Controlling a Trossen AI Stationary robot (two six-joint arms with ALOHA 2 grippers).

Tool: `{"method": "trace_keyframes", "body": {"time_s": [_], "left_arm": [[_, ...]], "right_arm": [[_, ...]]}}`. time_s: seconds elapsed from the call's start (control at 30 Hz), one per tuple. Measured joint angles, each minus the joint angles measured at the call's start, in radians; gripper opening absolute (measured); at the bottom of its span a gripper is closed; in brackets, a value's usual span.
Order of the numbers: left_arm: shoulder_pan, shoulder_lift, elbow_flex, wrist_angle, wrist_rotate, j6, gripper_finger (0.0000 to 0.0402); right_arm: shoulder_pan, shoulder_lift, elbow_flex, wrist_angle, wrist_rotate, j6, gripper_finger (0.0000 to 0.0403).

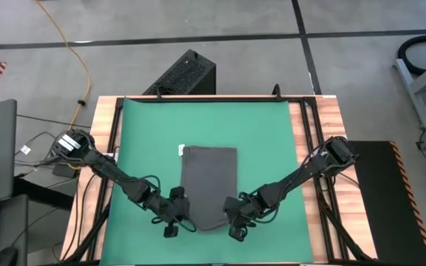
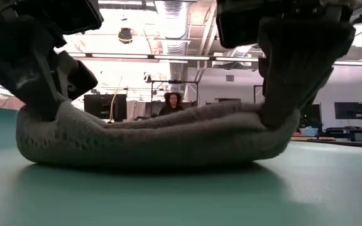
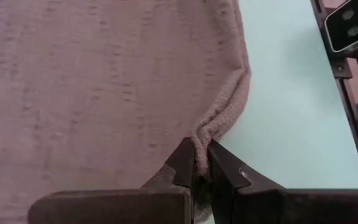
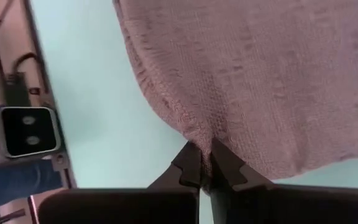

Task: Roll towel into tight, uniform cylinder
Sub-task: Roll the gray towel

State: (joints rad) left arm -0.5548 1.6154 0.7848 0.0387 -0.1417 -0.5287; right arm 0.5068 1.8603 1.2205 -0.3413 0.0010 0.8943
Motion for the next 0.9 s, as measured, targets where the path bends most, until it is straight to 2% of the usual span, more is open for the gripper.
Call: {"method": "trace_keyframes", "body": {"time_s": [0.23, 0.43, 0.6, 0.7, 0.9], "left_arm": [[0.007, 0.000, -0.002, -0.015, 0.004, -0.018, 0.0005], [0.009, 0.000, -0.002, -0.072, -0.062, -0.027, 0.0005], [0.032, 0.000, -0.002, -0.099, -0.099, -0.039, 0.0005], [0.056, 0.000, -0.002, -0.093, -0.080, -0.045, 0.0005], [0.059, -0.019, -0.002, -0.048, -0.041, -0.081, 0.0005]], "right_arm": [[-0.007, -0.002, 0.001, 0.005, 0.000, 0.047, 0.0026], [-0.034, -0.002, 0.001, -0.007, -0.003, 0.153, 0.0024], [-0.048, -0.002, 0.001, -0.014, -0.029, 0.179, 0.0028], [-0.049, -0.002, 0.001, -0.014, -0.060, 0.175, 0.0024], [-0.012, -0.003, 0.001, -0.021, -0.058, 0.166, 0.0025]]}}
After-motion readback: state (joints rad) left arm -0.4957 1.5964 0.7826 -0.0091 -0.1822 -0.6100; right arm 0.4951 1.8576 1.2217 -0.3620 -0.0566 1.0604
